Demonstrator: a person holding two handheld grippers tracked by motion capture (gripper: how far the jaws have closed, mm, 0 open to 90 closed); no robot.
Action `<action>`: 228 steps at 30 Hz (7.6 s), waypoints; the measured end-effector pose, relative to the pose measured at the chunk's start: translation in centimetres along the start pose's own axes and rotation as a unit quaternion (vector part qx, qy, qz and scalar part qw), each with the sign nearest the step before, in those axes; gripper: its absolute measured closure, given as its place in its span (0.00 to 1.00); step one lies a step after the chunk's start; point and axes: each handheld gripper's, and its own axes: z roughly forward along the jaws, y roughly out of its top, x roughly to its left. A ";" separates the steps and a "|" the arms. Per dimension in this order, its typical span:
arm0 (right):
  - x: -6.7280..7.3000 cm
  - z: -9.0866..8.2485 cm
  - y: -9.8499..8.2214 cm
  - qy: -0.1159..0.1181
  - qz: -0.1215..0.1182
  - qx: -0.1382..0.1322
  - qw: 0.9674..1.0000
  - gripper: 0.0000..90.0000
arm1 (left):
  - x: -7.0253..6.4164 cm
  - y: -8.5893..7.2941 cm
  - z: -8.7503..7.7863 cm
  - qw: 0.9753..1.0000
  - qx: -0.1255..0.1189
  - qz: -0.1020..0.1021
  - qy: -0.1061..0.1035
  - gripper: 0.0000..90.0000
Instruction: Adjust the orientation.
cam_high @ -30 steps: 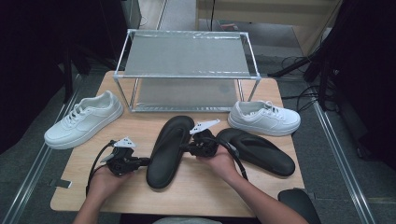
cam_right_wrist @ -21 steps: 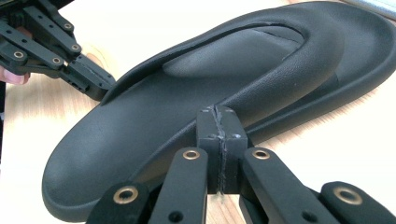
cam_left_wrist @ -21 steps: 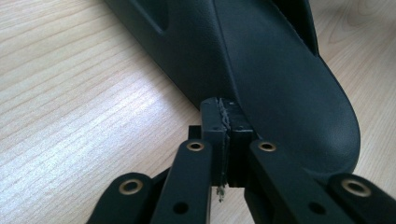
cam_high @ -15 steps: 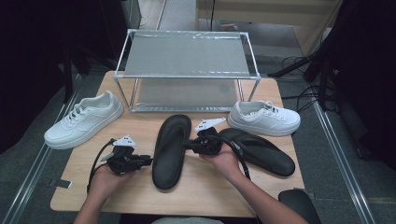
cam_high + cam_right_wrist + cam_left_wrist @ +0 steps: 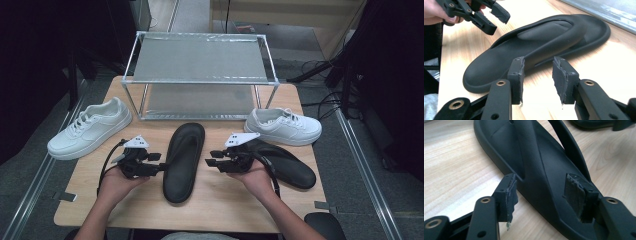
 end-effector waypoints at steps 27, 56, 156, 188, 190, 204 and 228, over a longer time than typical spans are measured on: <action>-1.3 -6.1 -3.5 -0.056 0.013 -0.016 0.998 0.60 | 0.8 2.0 1.0 1.000 0.000 0.009 -0.009 0.41; -3.4 -10.8 -6.0 -0.111 0.036 -0.024 0.993 0.63 | 1.1 2.3 1.0 1.000 -0.017 0.021 -0.002 0.41; -5.5 0.3 -0.3 -0.128 0.121 0.035 0.984 0.84 | 0.3 0.3 0.6 0.999 -0.019 0.026 0.011 0.42; -4.9 -3.7 -0.3 -0.116 0.070 0.039 0.990 0.96 | 2.1 1.1 2.5 1.000 0.005 -0.003 0.026 0.90; -5.0 -3.3 -0.4 -0.113 0.068 0.044 0.990 0.96 | 2.0 1.1 2.6 1.000 0.009 -0.001 0.024 0.90; -4.9 -2.8 -0.4 -0.109 0.068 0.047 0.991 0.94 | 1.6 1.1 2.8 1.000 0.013 0.005 0.025 0.91; -4.6 -1.9 -0.3 -0.070 0.087 0.038 0.993 0.93 | -1.4 1.4 4.0 0.998 0.036 0.049 -0.009 0.93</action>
